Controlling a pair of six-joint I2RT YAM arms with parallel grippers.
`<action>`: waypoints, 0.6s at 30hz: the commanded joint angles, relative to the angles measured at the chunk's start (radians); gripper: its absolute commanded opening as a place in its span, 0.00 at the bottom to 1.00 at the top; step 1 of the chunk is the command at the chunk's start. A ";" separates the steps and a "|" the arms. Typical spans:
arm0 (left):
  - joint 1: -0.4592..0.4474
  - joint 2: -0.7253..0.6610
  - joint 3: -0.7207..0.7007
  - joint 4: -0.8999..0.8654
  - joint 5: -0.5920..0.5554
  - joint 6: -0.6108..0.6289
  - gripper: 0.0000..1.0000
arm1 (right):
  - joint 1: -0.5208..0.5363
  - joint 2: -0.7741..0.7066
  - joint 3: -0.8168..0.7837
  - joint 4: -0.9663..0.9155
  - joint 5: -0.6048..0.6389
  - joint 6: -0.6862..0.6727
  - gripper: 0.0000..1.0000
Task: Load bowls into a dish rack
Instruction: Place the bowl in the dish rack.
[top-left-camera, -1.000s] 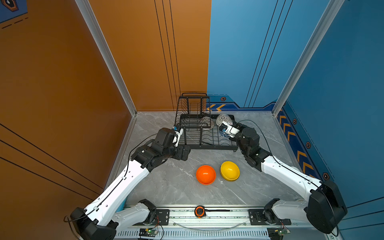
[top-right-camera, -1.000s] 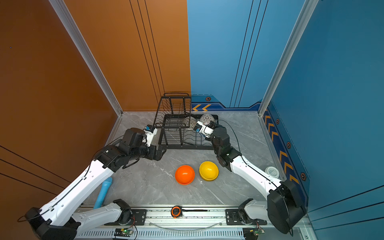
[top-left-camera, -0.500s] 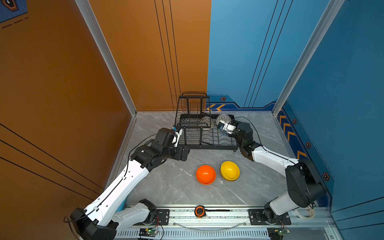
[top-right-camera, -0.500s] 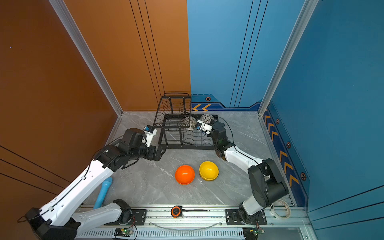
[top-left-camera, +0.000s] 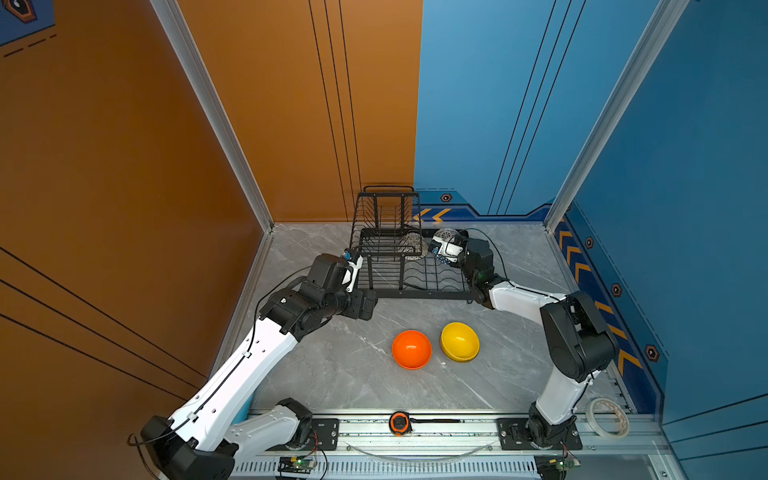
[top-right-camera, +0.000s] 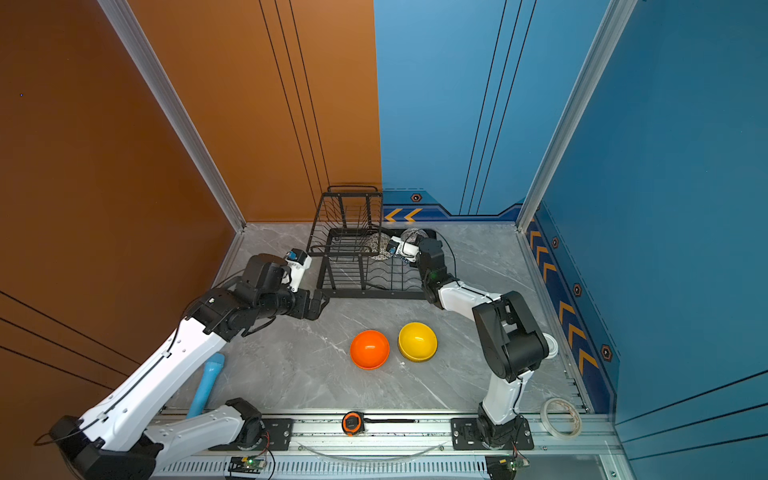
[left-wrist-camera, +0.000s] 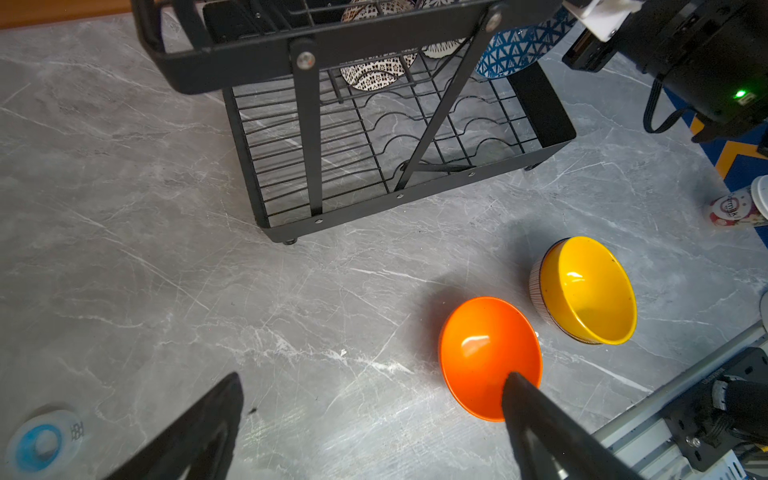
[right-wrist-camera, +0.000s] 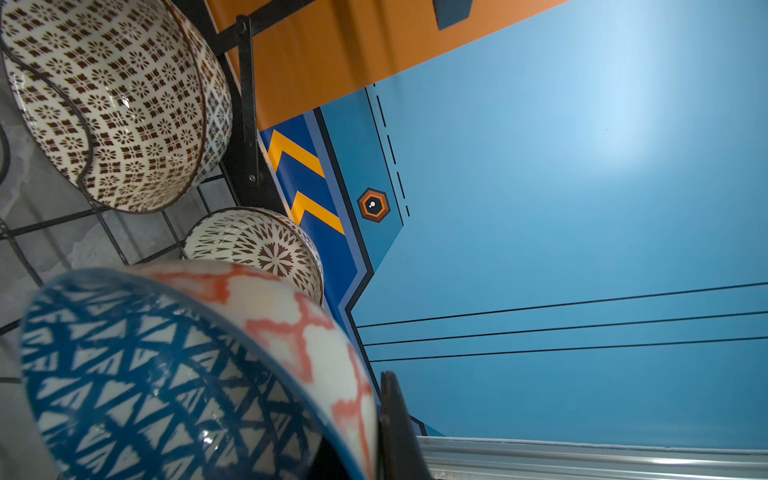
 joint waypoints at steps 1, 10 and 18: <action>0.015 0.009 0.024 -0.024 0.021 0.027 0.98 | 0.009 0.016 0.051 0.086 -0.030 -0.019 0.00; 0.028 -0.002 0.017 -0.040 0.022 0.027 0.98 | 0.053 0.081 0.080 0.105 -0.035 -0.055 0.00; 0.037 -0.011 0.014 -0.048 0.024 0.028 0.98 | 0.090 0.135 0.101 0.130 -0.024 -0.089 0.00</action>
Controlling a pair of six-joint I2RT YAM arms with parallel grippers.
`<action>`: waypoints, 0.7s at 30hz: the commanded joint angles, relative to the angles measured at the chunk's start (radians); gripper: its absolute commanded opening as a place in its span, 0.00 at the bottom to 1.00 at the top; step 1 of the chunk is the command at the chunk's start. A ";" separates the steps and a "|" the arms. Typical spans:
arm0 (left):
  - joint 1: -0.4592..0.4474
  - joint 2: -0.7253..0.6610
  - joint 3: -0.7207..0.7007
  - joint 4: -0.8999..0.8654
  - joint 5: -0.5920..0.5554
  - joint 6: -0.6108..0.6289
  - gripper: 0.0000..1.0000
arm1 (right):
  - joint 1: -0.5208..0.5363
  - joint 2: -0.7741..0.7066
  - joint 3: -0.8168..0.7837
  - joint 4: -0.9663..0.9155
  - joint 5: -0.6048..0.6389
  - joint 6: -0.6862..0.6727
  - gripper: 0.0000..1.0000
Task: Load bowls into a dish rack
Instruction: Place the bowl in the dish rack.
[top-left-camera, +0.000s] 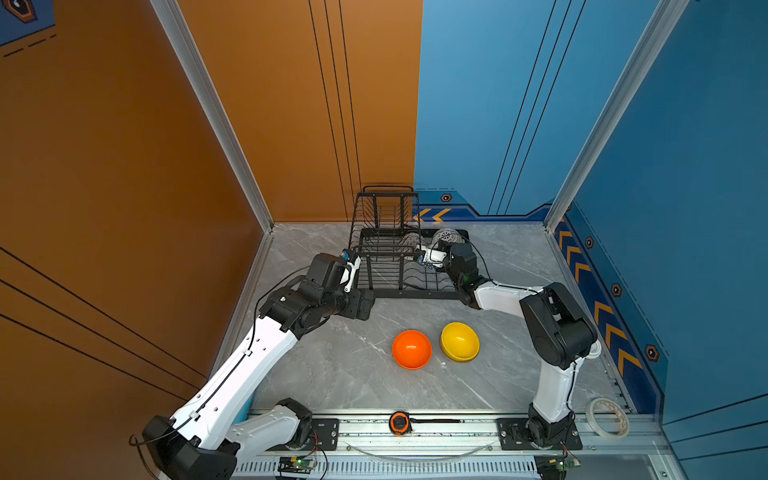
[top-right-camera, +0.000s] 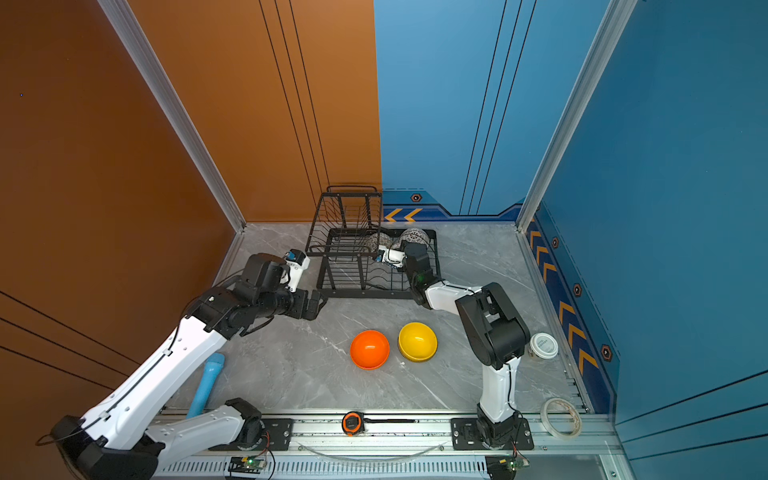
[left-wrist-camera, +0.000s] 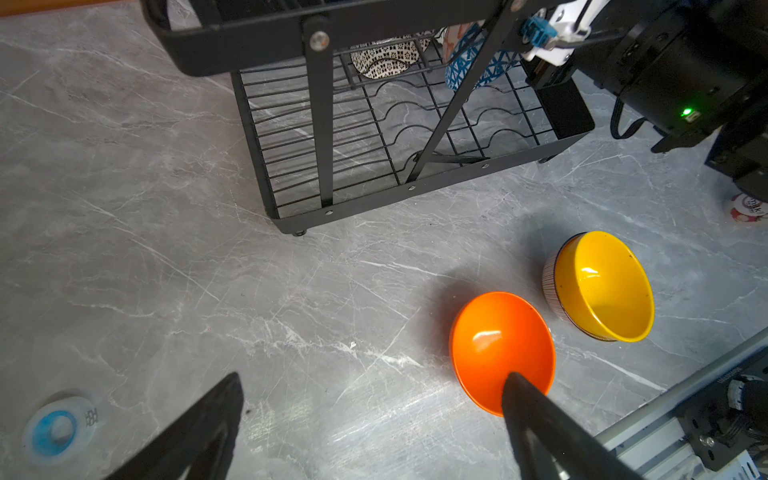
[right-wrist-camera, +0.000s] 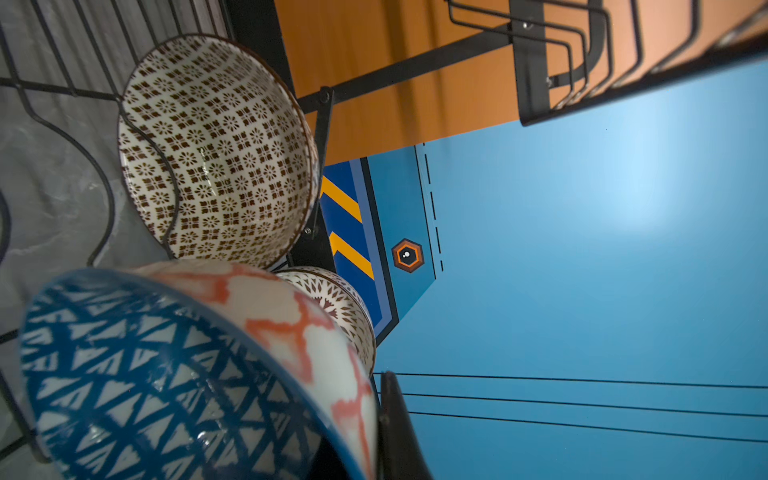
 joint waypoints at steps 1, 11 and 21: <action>0.016 -0.016 0.011 -0.029 0.021 0.013 0.98 | 0.018 0.011 0.044 0.096 -0.008 -0.017 0.00; 0.020 -0.017 0.002 -0.029 0.026 0.015 0.98 | 0.050 0.067 0.077 0.124 -0.005 -0.015 0.00; 0.029 -0.019 -0.007 -0.030 0.030 0.015 0.98 | 0.076 0.145 0.155 0.159 0.003 0.016 0.00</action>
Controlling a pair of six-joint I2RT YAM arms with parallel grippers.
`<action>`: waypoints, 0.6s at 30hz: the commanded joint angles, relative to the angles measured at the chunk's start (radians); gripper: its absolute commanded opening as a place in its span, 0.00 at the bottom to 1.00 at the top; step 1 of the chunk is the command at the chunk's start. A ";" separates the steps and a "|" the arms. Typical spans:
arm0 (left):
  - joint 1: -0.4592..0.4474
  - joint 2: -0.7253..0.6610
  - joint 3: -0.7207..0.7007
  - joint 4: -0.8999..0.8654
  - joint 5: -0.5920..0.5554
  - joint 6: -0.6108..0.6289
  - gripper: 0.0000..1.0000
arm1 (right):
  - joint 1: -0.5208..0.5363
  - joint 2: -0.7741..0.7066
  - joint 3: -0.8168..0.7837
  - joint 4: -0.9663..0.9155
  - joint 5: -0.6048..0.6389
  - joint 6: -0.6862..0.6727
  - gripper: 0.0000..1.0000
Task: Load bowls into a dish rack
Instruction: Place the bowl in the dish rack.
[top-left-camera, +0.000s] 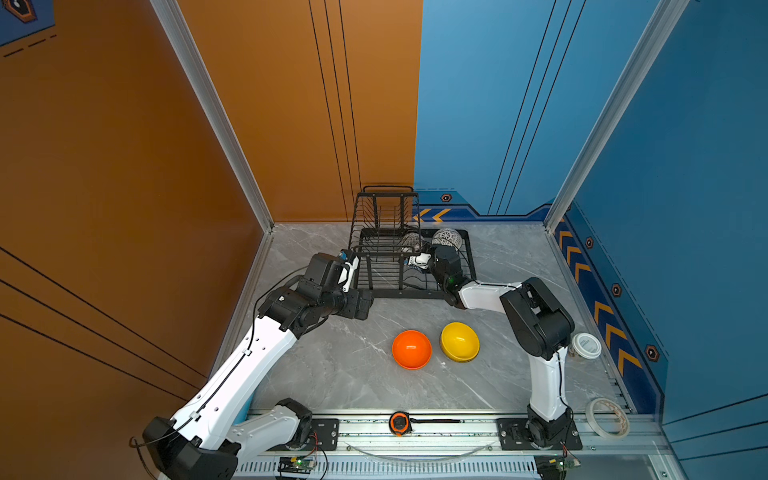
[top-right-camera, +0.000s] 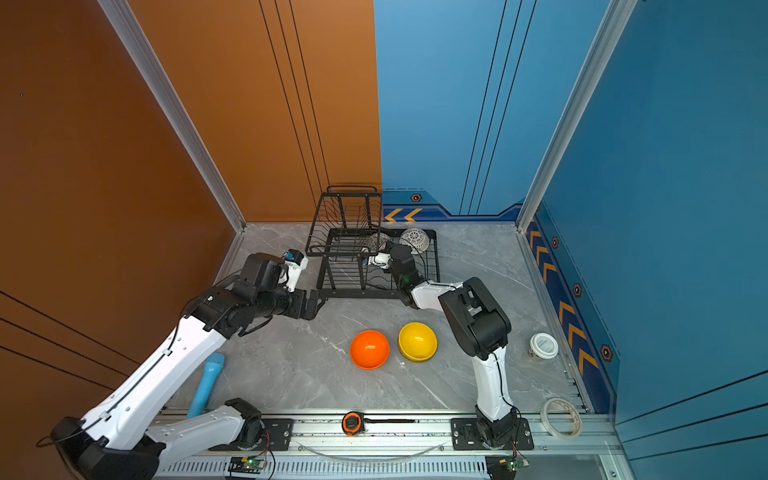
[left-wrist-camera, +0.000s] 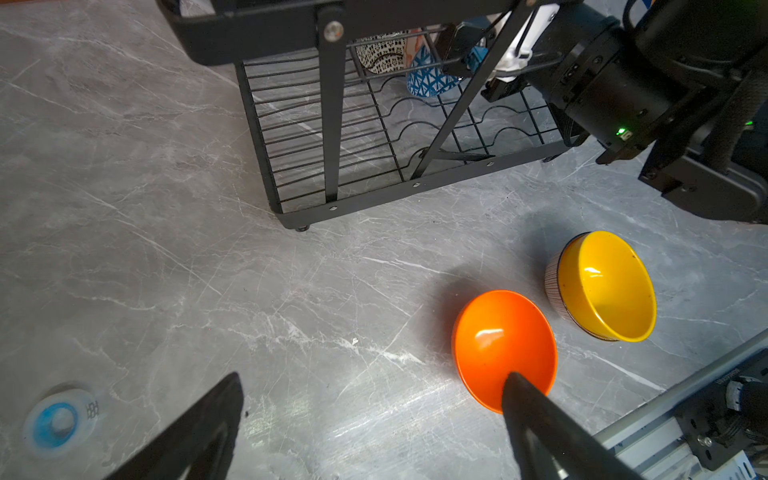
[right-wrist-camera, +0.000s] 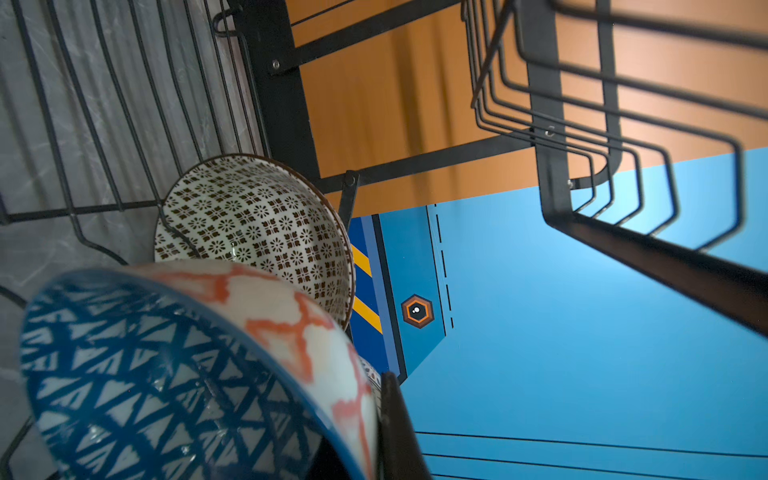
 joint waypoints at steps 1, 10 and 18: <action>0.011 -0.019 -0.008 -0.022 0.017 0.014 0.98 | 0.015 0.011 0.057 0.089 0.006 0.021 0.00; 0.017 -0.023 -0.021 -0.022 0.028 0.015 0.98 | 0.036 0.097 0.110 0.128 0.033 0.019 0.00; 0.022 -0.037 -0.036 -0.021 0.032 0.015 0.98 | 0.041 0.147 0.132 0.189 0.065 -0.017 0.00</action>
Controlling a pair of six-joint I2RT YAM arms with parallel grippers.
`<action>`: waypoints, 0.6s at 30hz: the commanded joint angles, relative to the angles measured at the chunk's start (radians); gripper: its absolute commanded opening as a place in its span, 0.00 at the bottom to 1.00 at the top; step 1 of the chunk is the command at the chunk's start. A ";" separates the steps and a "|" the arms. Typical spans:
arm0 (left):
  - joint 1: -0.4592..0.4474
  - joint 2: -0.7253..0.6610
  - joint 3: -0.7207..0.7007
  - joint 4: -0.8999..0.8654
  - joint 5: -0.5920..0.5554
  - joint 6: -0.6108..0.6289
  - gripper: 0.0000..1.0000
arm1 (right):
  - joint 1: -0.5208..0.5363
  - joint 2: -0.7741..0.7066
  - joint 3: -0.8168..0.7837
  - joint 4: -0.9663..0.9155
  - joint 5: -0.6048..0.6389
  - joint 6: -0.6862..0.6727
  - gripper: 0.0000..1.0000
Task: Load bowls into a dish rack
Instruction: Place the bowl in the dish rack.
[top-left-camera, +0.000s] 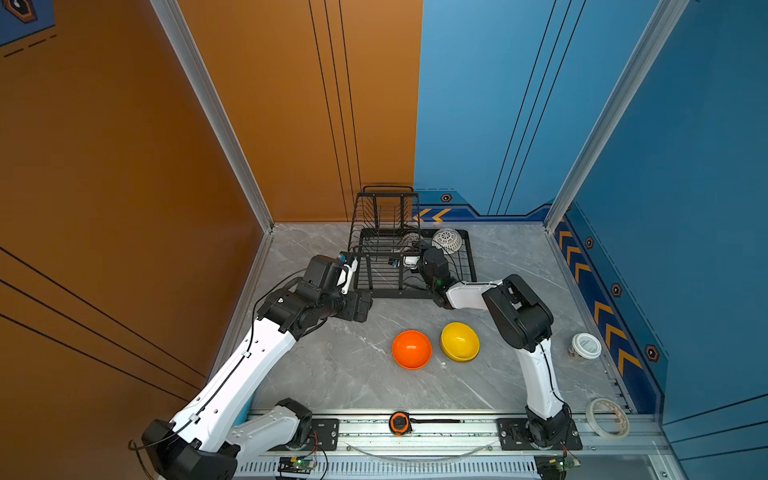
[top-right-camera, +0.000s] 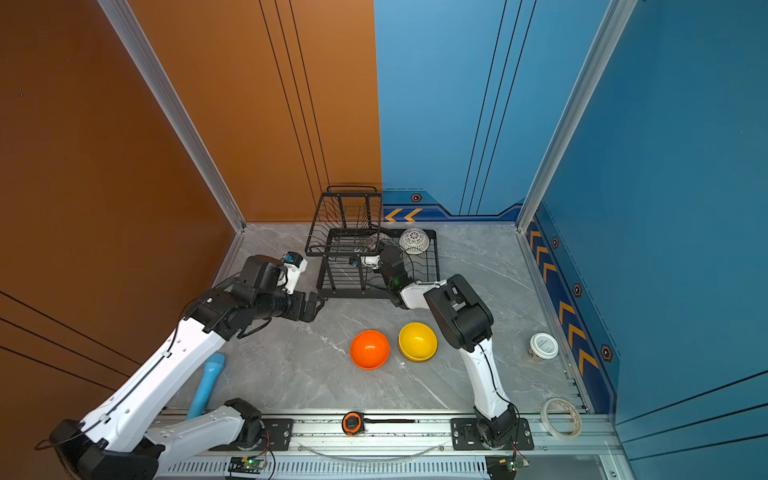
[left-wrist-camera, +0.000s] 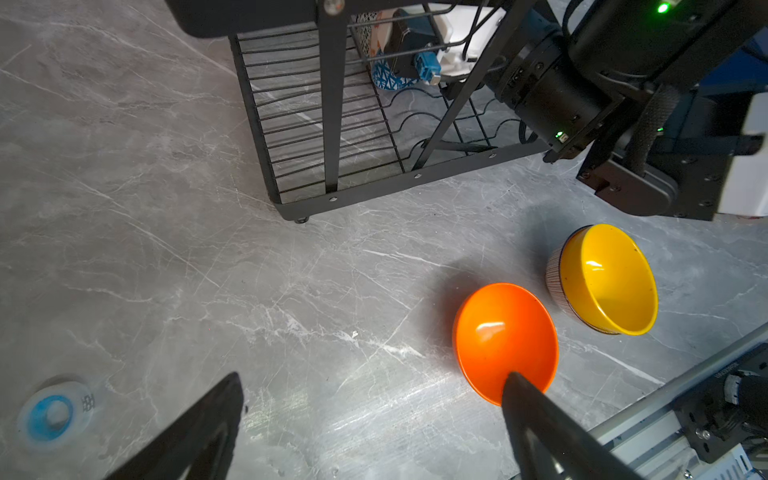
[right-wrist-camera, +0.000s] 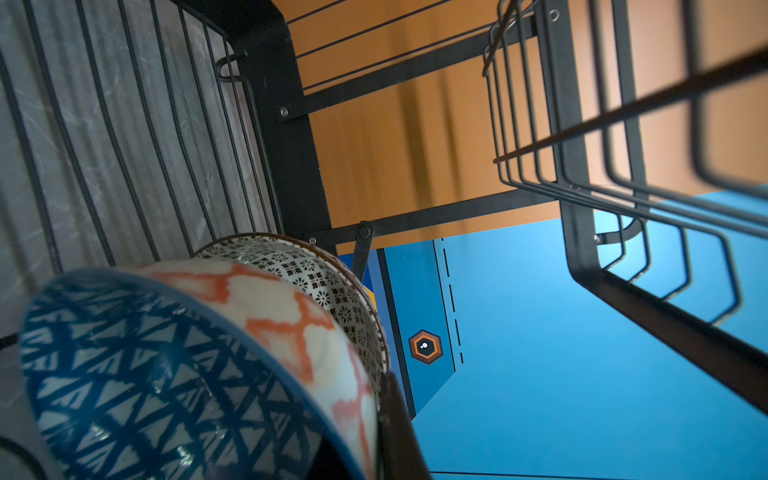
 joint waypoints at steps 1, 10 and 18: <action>0.014 -0.021 -0.014 -0.016 0.021 0.014 0.98 | 0.004 0.008 0.034 0.099 0.034 -0.014 0.00; 0.018 -0.029 -0.026 -0.015 0.022 0.013 0.98 | 0.004 -0.032 -0.037 0.081 0.013 0.006 0.00; 0.022 -0.036 -0.036 -0.016 0.028 0.019 0.98 | -0.001 -0.087 -0.085 0.001 -0.001 0.062 0.00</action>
